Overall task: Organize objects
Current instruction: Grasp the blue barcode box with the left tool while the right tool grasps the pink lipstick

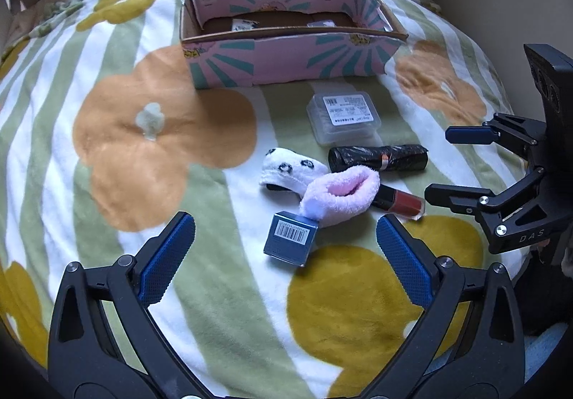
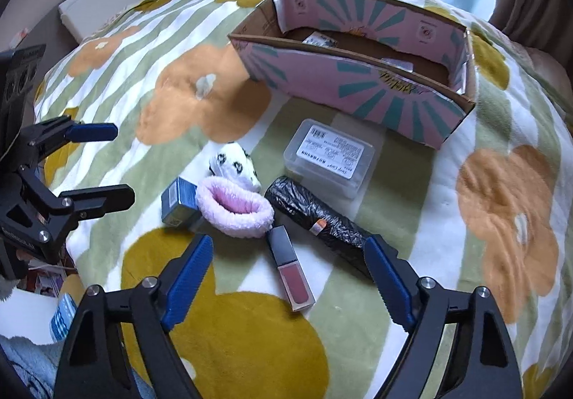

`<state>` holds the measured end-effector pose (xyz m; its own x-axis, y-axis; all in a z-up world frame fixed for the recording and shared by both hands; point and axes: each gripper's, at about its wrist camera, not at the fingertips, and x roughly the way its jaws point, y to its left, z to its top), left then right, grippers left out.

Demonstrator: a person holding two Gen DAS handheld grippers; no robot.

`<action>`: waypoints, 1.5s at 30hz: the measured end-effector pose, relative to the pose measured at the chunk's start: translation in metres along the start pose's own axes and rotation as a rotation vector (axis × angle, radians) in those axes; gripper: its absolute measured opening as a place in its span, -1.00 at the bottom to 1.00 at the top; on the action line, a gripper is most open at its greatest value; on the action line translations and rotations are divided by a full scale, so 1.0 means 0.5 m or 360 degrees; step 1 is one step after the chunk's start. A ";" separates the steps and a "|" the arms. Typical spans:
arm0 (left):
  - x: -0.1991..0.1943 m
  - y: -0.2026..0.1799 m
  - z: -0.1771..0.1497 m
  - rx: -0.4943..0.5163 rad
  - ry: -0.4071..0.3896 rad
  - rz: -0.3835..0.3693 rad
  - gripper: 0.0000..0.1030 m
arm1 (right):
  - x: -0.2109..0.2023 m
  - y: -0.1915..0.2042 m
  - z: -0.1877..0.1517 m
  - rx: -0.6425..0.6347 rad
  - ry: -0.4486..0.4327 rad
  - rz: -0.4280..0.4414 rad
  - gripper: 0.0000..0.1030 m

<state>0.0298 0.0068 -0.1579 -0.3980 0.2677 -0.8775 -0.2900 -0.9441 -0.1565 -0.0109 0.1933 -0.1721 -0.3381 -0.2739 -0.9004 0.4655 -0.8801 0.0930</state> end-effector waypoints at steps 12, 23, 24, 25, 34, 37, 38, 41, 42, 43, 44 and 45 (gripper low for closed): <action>0.128 -0.003 -0.034 0.0042 0.0118 -0.0104 0.55 | 0.128 -0.015 -0.041 -0.0102 0.0124 0.0142 0.22; 0.157 -0.006 -0.047 0.0070 0.0172 -0.0081 -0.16 | 0.160 -0.010 -0.040 -0.0143 0.0191 0.0203 -0.39; 0.158 -0.006 -0.046 0.0070 0.0176 -0.0079 -0.20 | 0.162 -0.009 -0.039 -0.0154 0.0198 0.0195 -0.43; 0.158 -0.003 -0.045 0.0065 0.0177 -0.0085 -0.20 | 0.164 -0.007 -0.038 -0.0167 0.0197 0.0180 -0.46; 0.150 -0.002 -0.040 0.0081 0.0190 -0.0078 -0.23 | 0.163 0.001 -0.036 -0.0190 0.0196 0.0110 -0.62; 0.137 -0.001 -0.035 0.0072 0.0183 -0.0088 -0.29 | 0.149 -0.004 -0.033 -0.0161 0.0188 0.0096 -0.64; 0.131 -0.001 -0.033 0.0066 0.0184 -0.0091 -0.30 | 0.142 -0.005 -0.031 -0.0150 0.0181 0.0093 -0.65; 0.108 -0.004 -0.024 0.0072 0.0169 -0.0082 -0.30 | 0.115 -0.008 -0.022 -0.0120 0.0160 0.0085 -0.65; 0.100 -0.006 -0.018 0.0076 0.0162 -0.0077 -0.30 | 0.107 -0.008 -0.018 -0.0111 0.0157 0.0085 -0.65; 0.091 -0.008 -0.013 0.0077 0.0157 -0.0072 -0.30 | 0.098 -0.007 -0.014 -0.0100 0.0151 0.0082 -0.65; 0.082 -0.009 -0.006 0.0074 0.0152 -0.0071 -0.30 | 0.089 -0.006 -0.009 -0.0089 0.0145 0.0079 -0.65; 0.072 -0.010 0.001 0.0069 0.0145 -0.0069 -0.30 | 0.079 -0.004 -0.004 -0.0077 0.0137 0.0080 -0.65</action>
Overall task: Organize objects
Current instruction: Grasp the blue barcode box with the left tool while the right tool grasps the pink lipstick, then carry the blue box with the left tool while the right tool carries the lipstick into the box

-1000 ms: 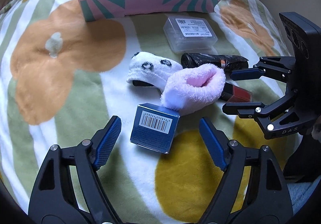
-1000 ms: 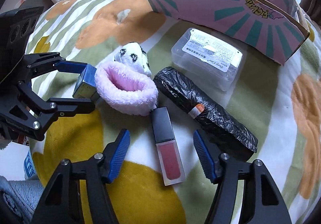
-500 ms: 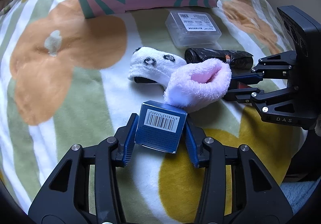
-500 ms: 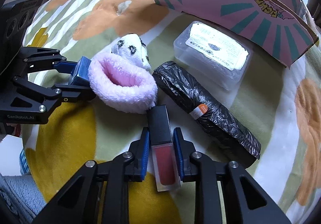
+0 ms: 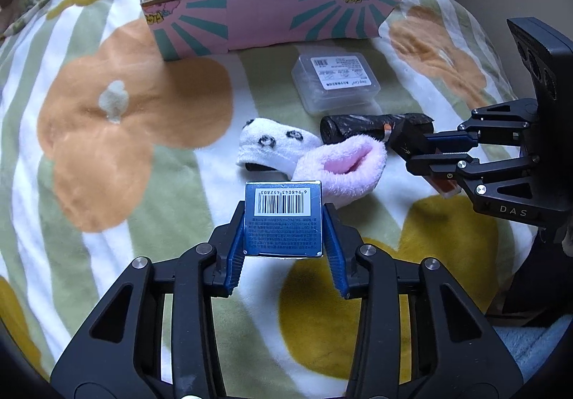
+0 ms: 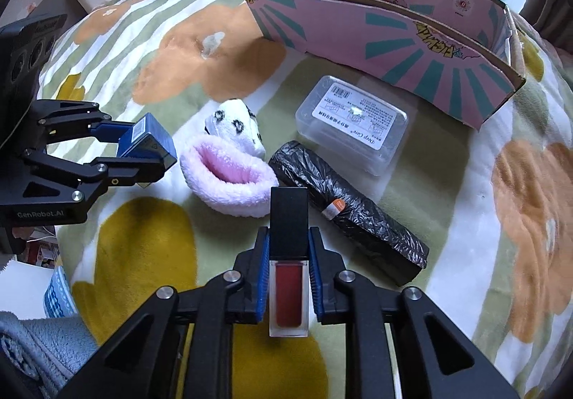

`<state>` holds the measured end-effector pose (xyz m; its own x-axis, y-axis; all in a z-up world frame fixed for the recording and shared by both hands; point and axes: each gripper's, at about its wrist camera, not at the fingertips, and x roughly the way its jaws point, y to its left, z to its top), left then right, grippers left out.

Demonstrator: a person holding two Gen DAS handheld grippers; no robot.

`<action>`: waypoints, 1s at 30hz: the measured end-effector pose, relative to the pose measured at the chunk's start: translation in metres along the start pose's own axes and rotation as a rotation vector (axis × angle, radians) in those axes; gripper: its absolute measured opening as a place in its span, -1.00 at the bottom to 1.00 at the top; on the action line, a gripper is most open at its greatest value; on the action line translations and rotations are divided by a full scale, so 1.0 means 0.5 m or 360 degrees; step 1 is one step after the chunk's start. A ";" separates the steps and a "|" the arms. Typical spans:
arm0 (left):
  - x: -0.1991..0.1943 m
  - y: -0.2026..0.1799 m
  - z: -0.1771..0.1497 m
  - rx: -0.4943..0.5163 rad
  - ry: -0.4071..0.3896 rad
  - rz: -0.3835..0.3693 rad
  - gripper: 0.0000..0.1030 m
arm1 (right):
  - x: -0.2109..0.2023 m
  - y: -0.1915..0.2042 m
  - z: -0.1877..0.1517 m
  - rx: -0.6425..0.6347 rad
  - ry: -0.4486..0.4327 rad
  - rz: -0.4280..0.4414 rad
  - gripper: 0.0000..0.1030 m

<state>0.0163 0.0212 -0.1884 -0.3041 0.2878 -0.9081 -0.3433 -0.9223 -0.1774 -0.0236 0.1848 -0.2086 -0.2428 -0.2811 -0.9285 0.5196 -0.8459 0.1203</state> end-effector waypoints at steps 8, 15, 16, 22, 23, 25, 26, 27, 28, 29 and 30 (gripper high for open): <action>-0.115 -0.014 0.076 -0.0041 -0.0098 0.0018 -0.30 | -0.125 0.016 0.055 0.0176 -0.0124 -0.0080 -0.65; -0.225 -0.005 0.146 -0.0119 -0.0183 0.0093 -0.30 | -0.240 0.017 0.106 0.0441 -0.0227 -0.0210 -0.65; -0.239 -0.002 0.155 -0.0132 -0.0193 0.0106 -0.30 | -0.256 0.017 0.111 0.0469 -0.0240 -0.0233 -0.65; -0.301 0.023 0.199 -0.0282 -0.0201 0.0181 -0.30 | -0.325 0.016 0.139 0.0646 -0.0287 -0.0353 -0.65; -0.310 0.025 0.205 -0.0299 -0.0209 0.0201 -0.30 | -0.334 0.014 0.142 0.0681 -0.0283 -0.0365 -0.65; -0.324 0.023 0.212 -0.0293 -0.0226 0.0229 -0.30 | -0.344 0.009 0.149 0.0756 -0.0275 -0.0379 -0.65; -0.328 0.020 0.215 -0.0277 -0.0232 0.0234 -0.30 | -0.349 0.009 0.151 0.0782 -0.0283 -0.0385 -0.65; -0.331 0.018 0.218 -0.0256 -0.0237 0.0234 -0.30 | -0.355 0.010 0.152 0.0798 -0.0296 -0.0388 -0.65; -0.334 0.015 0.222 -0.0240 -0.0242 0.0237 -0.30 | -0.361 0.011 0.154 0.0807 -0.0307 -0.0394 -0.65; -0.337 0.014 0.226 -0.0231 -0.0250 0.0235 -0.30 | -0.366 0.013 0.157 0.0811 -0.0320 -0.0403 -0.65; -0.340 0.015 0.230 -0.0226 -0.0256 0.0232 -0.30 | -0.370 0.015 0.160 0.0810 -0.0328 -0.0404 -0.65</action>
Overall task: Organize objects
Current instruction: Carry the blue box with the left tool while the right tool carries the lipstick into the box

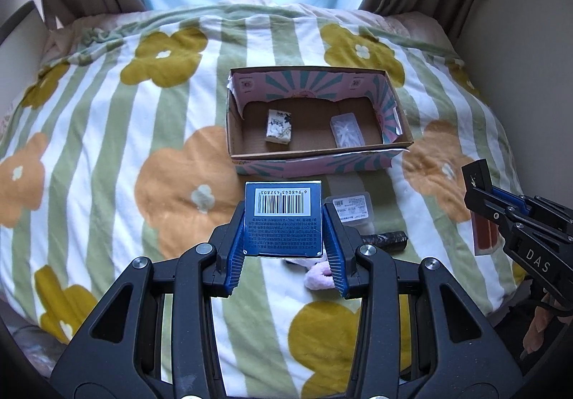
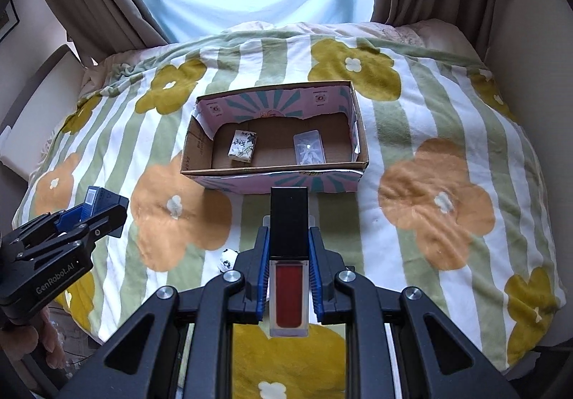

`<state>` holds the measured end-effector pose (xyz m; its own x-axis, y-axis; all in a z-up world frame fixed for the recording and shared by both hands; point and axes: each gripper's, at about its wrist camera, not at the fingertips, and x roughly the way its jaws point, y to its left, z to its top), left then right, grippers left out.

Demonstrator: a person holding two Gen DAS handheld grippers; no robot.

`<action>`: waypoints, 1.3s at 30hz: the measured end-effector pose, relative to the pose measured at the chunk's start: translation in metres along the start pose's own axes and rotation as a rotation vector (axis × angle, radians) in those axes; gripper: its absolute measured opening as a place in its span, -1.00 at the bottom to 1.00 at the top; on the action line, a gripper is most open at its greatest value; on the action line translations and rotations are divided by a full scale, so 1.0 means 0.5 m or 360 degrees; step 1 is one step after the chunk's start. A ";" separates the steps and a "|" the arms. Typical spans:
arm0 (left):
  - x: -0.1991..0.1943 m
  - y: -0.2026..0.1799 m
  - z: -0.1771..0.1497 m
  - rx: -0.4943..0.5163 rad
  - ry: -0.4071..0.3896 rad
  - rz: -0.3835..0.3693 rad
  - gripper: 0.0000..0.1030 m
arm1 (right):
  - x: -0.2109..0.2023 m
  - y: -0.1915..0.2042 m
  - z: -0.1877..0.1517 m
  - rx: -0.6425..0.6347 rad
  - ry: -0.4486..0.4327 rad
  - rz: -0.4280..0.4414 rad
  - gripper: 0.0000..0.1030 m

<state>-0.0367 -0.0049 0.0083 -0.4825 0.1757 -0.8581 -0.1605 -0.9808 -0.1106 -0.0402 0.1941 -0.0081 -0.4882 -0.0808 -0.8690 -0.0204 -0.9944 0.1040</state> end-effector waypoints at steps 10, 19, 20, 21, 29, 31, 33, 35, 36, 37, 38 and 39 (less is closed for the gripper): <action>-0.004 -0.003 0.053 0.0076 -0.0011 -0.0065 -0.30 | -0.025 0.016 0.038 0.0031 -0.0038 -0.0022 -0.65; 0.030 0.022 0.149 0.0096 -0.0022 -0.0072 -0.30 | -0.014 0.024 0.131 0.0056 -0.0089 -0.0016 -0.65; 0.036 0.026 0.161 0.0094 -0.0023 -0.0072 -0.30 | -0.008 0.025 0.143 0.0058 -0.0090 -0.0014 -0.65; 0.044 0.030 0.173 0.0093 -0.0024 -0.0070 -0.30 | -0.002 0.026 0.155 0.0060 -0.0093 -0.0011 -0.65; 0.151 0.047 0.257 0.0073 0.0020 -0.0078 -0.30 | 0.097 0.029 0.255 0.0043 -0.0043 0.0040 -0.65; 0.190 0.050 0.276 0.0060 0.0045 -0.0087 -0.30 | 0.131 0.032 0.274 0.0039 -0.0020 0.0047 -0.65; 0.229 0.051 0.290 0.0049 0.0067 -0.0095 -0.30 | 0.175 0.034 0.291 0.0038 0.0017 0.0058 -0.65; 0.272 0.053 0.300 0.0049 0.0092 -0.0099 -0.30 | 0.221 0.034 0.305 0.0042 0.0056 0.0066 -0.65; 0.295 0.054 0.306 0.0051 0.0110 -0.0094 -0.30 | 0.241 0.033 0.309 0.0051 0.0075 0.0074 -0.65; 0.316 0.054 0.308 0.0051 0.0125 -0.0093 -0.30 | 0.263 0.031 0.313 0.0065 0.0094 0.0083 -0.65; 0.338 0.055 0.311 0.0050 0.0140 -0.0090 -0.30 | 0.286 0.029 0.317 0.0082 0.0116 0.0089 -0.65; 0.360 0.056 0.313 0.0046 0.0158 -0.0087 -0.30 | 0.310 0.027 0.320 0.0100 0.0142 0.0096 -0.65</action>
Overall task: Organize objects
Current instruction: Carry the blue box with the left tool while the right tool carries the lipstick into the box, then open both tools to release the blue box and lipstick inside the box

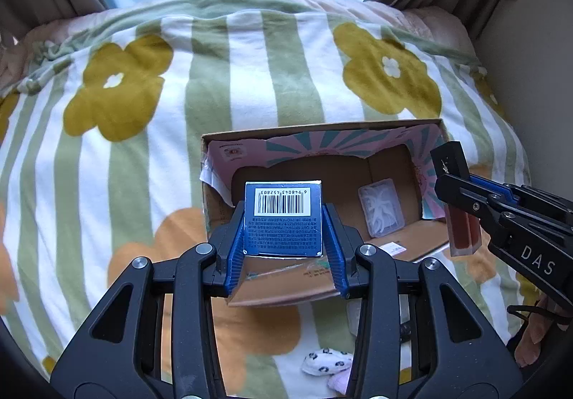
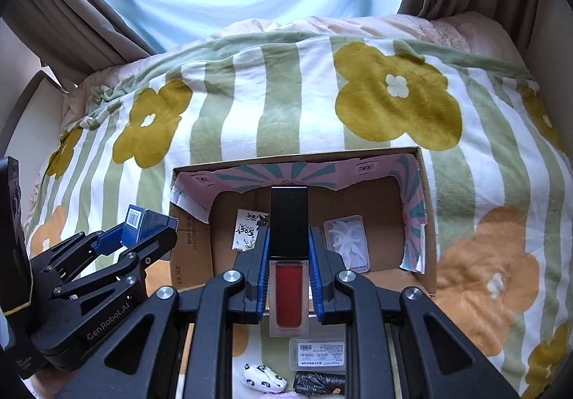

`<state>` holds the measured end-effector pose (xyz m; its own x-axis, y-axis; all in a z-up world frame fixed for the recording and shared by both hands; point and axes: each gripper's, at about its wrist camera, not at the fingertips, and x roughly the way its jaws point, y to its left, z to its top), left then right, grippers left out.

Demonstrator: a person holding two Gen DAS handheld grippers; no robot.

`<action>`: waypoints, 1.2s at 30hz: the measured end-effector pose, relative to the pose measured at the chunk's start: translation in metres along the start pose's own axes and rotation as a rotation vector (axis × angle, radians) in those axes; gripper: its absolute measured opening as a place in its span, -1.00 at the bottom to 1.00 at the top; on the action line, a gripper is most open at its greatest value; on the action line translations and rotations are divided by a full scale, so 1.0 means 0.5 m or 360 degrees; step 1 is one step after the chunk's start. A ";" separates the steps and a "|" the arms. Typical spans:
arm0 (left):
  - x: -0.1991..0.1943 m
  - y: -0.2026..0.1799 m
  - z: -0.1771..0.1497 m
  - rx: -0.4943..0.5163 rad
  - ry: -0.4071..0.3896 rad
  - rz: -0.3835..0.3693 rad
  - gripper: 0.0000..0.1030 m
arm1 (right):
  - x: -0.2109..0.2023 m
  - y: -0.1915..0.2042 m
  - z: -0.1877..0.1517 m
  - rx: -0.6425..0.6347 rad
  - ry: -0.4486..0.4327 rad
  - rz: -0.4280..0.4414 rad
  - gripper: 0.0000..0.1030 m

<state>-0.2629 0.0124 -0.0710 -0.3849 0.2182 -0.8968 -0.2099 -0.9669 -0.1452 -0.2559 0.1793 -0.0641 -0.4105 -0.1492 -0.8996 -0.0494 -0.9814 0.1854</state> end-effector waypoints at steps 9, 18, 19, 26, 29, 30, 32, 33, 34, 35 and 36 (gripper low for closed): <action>0.176 0.004 0.026 0.0020 0.0143 0.0021 -0.30 | 0.168 -0.052 0.036 0.0104 0.0172 -0.0011 -0.65; 0.242 -0.020 0.016 0.0068 0.0216 0.0029 -0.30 | 0.233 -0.096 0.054 0.0159 0.0238 -0.0023 -0.65; 0.242 -0.022 0.015 0.0073 0.0219 0.0030 -0.30 | 0.234 -0.097 0.055 0.0161 0.0240 -0.0022 -0.65; 0.233 -0.046 0.005 0.0188 0.0209 0.0075 -0.28 | 0.241 -0.104 0.067 0.0244 0.0300 0.0018 -0.61; 0.227 -0.065 -0.008 0.0297 0.0216 0.0087 0.52 | 0.242 -0.108 0.075 0.0288 0.0279 0.0034 0.53; 0.225 -0.073 -0.012 0.0341 0.0208 0.0106 0.96 | 0.240 -0.108 0.077 0.0297 0.0263 0.0023 0.91; 0.225 -0.082 -0.021 0.0380 0.0190 0.0090 0.99 | 0.236 -0.109 0.078 0.0309 0.0224 0.0028 0.93; 0.230 -0.083 -0.025 0.0381 0.0203 0.0082 0.99 | 0.237 -0.110 0.079 0.0313 0.0229 0.0035 0.93; 0.233 -0.082 -0.027 0.0374 0.0204 0.0082 0.99 | 0.238 -0.110 0.079 0.0316 0.0238 0.0035 0.93; 0.236 -0.080 -0.029 0.0362 0.0205 0.0078 0.99 | 0.239 -0.110 0.079 0.0316 0.0241 0.0032 0.93; 0.240 -0.078 -0.030 0.0348 0.0210 0.0073 0.99 | 0.239 -0.110 0.077 0.0312 0.0241 0.0024 0.93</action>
<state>-0.2874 0.0741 -0.1790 -0.2811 0.1420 -0.9491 -0.3896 -0.9207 -0.0224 -0.3375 0.2200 -0.1666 -0.2720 -0.1948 -0.9424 -0.2261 -0.9389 0.2594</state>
